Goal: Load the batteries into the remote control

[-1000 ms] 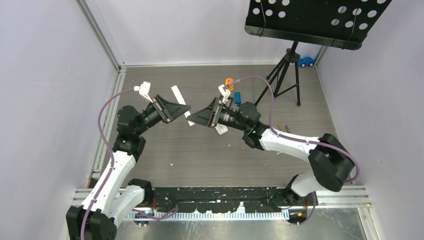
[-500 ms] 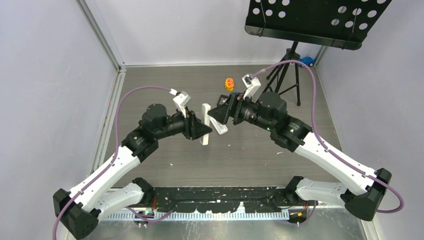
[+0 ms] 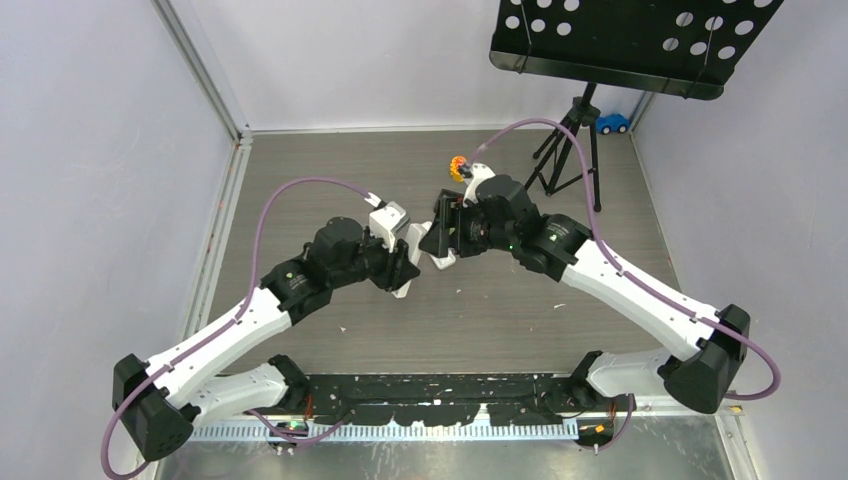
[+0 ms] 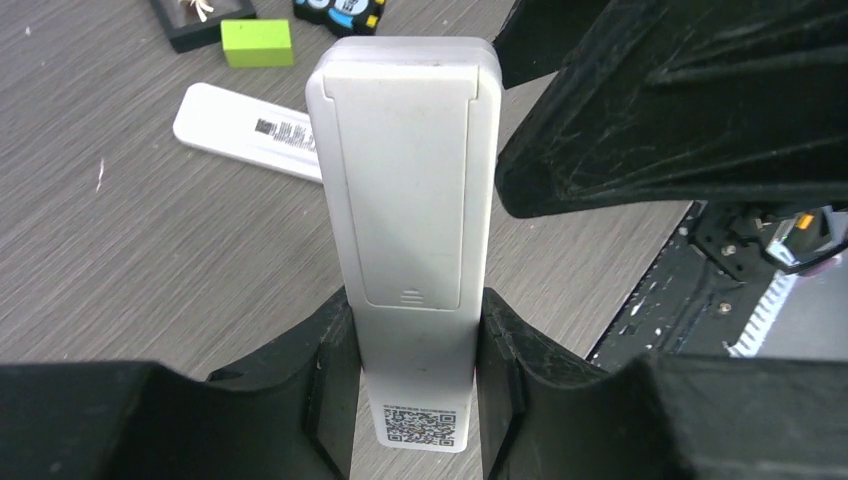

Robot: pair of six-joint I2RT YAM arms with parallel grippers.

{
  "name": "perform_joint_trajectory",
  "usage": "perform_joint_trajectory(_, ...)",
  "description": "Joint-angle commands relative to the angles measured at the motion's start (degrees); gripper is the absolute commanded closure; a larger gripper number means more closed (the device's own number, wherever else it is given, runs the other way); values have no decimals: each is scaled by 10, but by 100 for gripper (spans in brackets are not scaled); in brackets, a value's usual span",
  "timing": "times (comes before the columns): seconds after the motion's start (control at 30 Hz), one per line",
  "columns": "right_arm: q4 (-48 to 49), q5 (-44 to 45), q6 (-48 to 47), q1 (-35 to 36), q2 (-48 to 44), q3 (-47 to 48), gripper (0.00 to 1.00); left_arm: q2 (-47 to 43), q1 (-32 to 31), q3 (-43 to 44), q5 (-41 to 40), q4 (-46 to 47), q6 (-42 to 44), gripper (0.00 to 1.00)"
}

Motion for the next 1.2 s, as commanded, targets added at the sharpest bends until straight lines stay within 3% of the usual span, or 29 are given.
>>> perform_joint_trajectory(0.0,24,-10,9,1,15,28,33,3,-17,18,-40,2,32,100)
perform_joint_trajectory(0.43,87,-47,45,3,57,23,40,-10,-26,14,-31,-6,38,100)
perform_joint_trajectory(0.53,106,-63,54,3,70,23,64,-14,-26,15,-18,-11,40,100)
perform_joint_trajectory(0.63,119,-84,66,3,74,16,79,-22,-26,17,-19,-13,36,100)
perform_joint_trajectory(0.67,128,-86,72,3,71,10,84,-25,-26,17,-23,-13,31,96)
perform_joint_trajectory(0.7,143,-86,78,2,63,0,87,-29,-26,18,-32,-13,20,86)
perform_joint_trajectory(0.77,173,-74,90,0,42,-25,89,-34,-26,28,-62,-25,0,41)
perform_joint_trajectory(0.83,220,-48,105,-4,10,-61,92,-38,-26,45,-123,-48,-37,14)
perform_joint_trajectory(0.87,251,-34,114,-7,-8,-81,93,-38,-25,53,-141,-58,-56,6)
perform_joint_trajectory(0.9,281,-19,120,-9,-30,-104,93,-38,-24,63,-149,-68,-73,2)
perform_joint_trajectory(1.0,368,27,125,-13,-91,-161,95,-31,-17,91,-136,-88,-129,0)
perform_joint_trajectory(1.17,464,89,133,-14,-180,-227,95,-10,19,116,-33,-74,-243,0)
